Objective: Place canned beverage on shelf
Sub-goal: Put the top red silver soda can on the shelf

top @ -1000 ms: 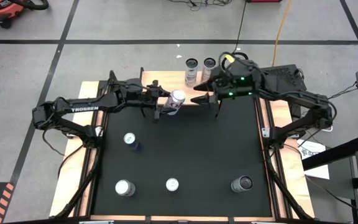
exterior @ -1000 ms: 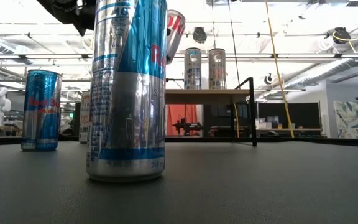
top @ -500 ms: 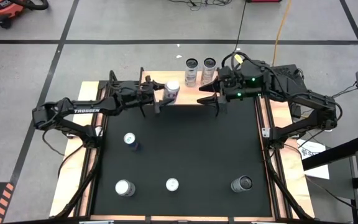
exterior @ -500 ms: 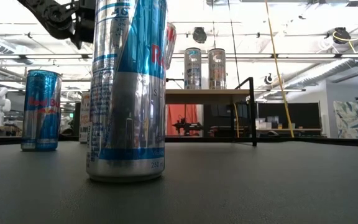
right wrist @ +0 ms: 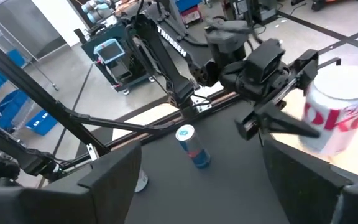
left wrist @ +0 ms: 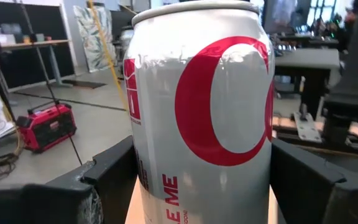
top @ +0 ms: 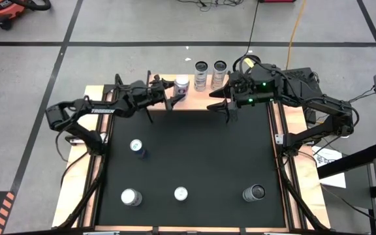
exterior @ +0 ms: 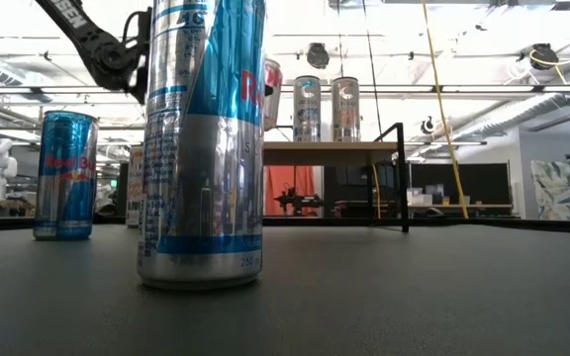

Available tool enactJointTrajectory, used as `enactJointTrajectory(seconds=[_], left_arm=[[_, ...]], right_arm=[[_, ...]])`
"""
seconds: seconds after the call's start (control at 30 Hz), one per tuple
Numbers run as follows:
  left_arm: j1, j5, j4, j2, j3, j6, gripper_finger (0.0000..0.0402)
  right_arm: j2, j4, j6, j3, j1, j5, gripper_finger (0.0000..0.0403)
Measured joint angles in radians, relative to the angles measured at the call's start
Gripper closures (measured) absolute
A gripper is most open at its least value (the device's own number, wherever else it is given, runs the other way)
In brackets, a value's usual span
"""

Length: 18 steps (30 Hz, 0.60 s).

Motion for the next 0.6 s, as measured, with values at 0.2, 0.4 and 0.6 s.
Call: enactJointTrajectory(seconds=[0.2, 0.4, 0.6], left_arm=[[0.045, 0.021, 0.063, 0.028, 0.000, -0.008, 0.0098], [0.075, 0.082, 0.065, 0.029, 0.000, -0.009, 0.0098], [0.081, 0.080, 0.062, 0.029, 0.000, -0.008, 0.0098]], right_arm=[[0.000, -0.022, -0.023, 0.000, 0.000, 0.000, 0.0087], [0.000, -0.020, -0.025, 0.000, 0.000, 0.000, 0.0087], [0.000, -0.020, -0.025, 0.000, 0.000, 0.000, 0.0087]])
